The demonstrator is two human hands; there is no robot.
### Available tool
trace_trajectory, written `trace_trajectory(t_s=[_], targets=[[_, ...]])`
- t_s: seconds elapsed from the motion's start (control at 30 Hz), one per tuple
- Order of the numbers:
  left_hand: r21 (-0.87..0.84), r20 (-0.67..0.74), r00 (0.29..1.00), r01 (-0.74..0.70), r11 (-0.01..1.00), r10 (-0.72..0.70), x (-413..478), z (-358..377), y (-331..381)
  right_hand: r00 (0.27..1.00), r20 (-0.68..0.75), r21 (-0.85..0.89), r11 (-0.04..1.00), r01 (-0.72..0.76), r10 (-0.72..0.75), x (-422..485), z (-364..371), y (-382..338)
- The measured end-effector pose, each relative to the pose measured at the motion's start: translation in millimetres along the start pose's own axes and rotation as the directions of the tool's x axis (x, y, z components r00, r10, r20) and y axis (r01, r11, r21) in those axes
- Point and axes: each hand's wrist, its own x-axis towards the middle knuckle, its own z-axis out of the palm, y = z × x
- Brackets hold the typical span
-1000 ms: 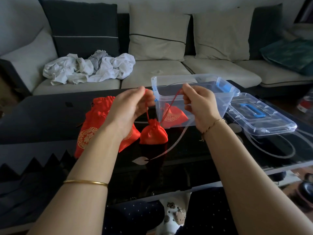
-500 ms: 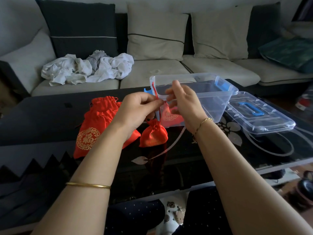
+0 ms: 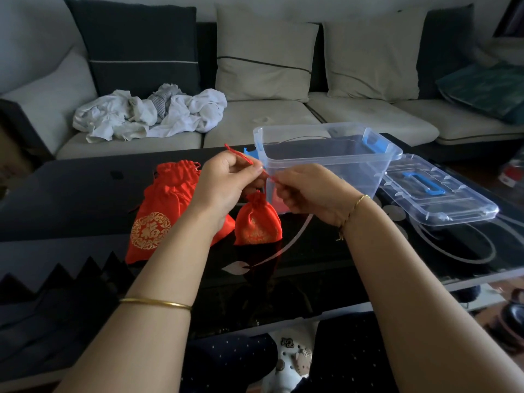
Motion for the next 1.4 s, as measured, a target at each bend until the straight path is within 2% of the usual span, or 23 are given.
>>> trace_trajectory(t_s=[0.03, 0.1, 0.13, 0.2, 0.27, 0.37, 0.43, 0.53, 0.67, 0.77, 0.83, 1.0, 1.07, 1.13, 1.2, 1.27, 1.33, 1.4], targets=[[0.023, 0.000, 1.000, -0.006, 1.000, 0.006, 0.0, -0.5, -0.5, 0.998, 0.042, -0.081, 0.996, -0.040, 0.044, -2.0, -0.8, 0.2], [0.093, 0.019, 0.999, -0.031, 0.995, 0.029, -0.3, -0.9, -0.5, 0.996, 0.040, -0.244, 0.967, -0.068, 0.080, -1.8, -1.3, 2.7], [0.131, 0.038, 0.998, -0.054, 0.990, 0.049, -0.8, -1.2, 0.7, 0.999, -0.001, -0.292, 0.955, -0.046, 0.048, 1.3, -0.4, 5.2], [0.221, 0.098, 0.987, -0.143, 0.965, 0.124, -1.9, -1.5, 3.9, 0.981, -0.153, -0.337, 0.939, 0.062, -0.119, 10.5, 0.7, 10.0], [0.377, 0.166, 0.954, -0.294, 0.878, 0.248, -3.0, -1.5, 6.5, 0.952, -0.219, -0.207, 0.964, 0.168, -0.213, 17.2, 2.5, 12.2], [0.542, 0.201, 0.892, -0.446, 0.712, 0.405, -4.7, -0.6, 4.2, 0.987, -0.044, 0.116, 0.981, 0.156, -0.151, 20.4, 8.7, 16.4], [0.583, 0.173, 0.856, -0.488, 0.650, 0.488, -4.0, -0.5, 0.8, 0.992, 0.071, 0.180, 0.979, 0.092, -0.106, 20.5, 10.5, 19.1], [0.607, 0.138, 0.816, -0.517, 0.604, 0.561, -1.9, 0.5, -3.7, 0.983, 0.169, 0.260, 0.965, 0.028, -0.073, 23.6, 8.6, 22.1], [0.569, 0.088, 0.818, -0.510, 0.645, 0.569, -0.9, 2.0, -4.8, 0.973, 0.224, 0.297, 0.955, -0.007, -0.063, 24.2, 6.2, 24.0], [0.533, 0.041, 0.853, -0.460, 0.711, 0.521, -0.7, 1.5, -4.8, 0.983, 0.155, 0.225, 0.972, 0.061, -0.098, 22.1, 6.4, 23.9], [0.499, 0.004, 0.897, -0.384, 0.777, 0.441, 0.0, -0.5, -4.7, 0.990, 0.077, 0.131, 0.985, 0.110, -0.121, 20.7, 5.2, 22.9], [0.289, -0.023, 0.991, -0.123, 0.949, 0.135, -1.8, -7.1, -3.9, 0.994, -0.062, 0.045, 0.995, 0.093, -0.090, 16.0, -1.8, 20.0], [0.277, -0.044, 0.998, -0.022, 0.961, 0.036, -1.9, -10.0, -3.8, 0.993, -0.109, 0.112, 0.992, 0.059, -0.047, 15.0, -5.5, 20.4], [0.309, -0.077, 0.997, 0.049, 0.950, -0.026, -1.2, -12.7, -4.3, 0.995, -0.096, 0.281, 0.960, 0.017, 0.011, 15.6, -8.6, 22.4], [0.368, -0.132, 0.990, 0.095, 0.925, -0.049, 0.4, -13.8, -5.7, 0.996, -0.049, 0.478, 0.877, -0.038, 0.070, 16.8, -8.8, 24.4], [0.350, -0.196, 0.976, 0.162, 0.922, -0.097, 1.9, -12.4, -6.0, 0.994, 0.024, 0.682, 0.725, -0.094, 0.106, 18.3, -5.4, 26.6], [0.191, -0.231, 0.953, 0.242, 0.951, -0.196, 2.8, -8.0, -4.5, 0.991, 0.106, 0.827, 0.546, -0.134, 0.084, 20.0, -0.9, 29.0], [0.001, -0.196, 0.940, 0.286, 0.958, -0.281, 2.8, -3.1, -1.8, 0.986, 0.155, 0.874, 0.457, -0.166, 0.062, 21.7, 4.2, 31.5]])
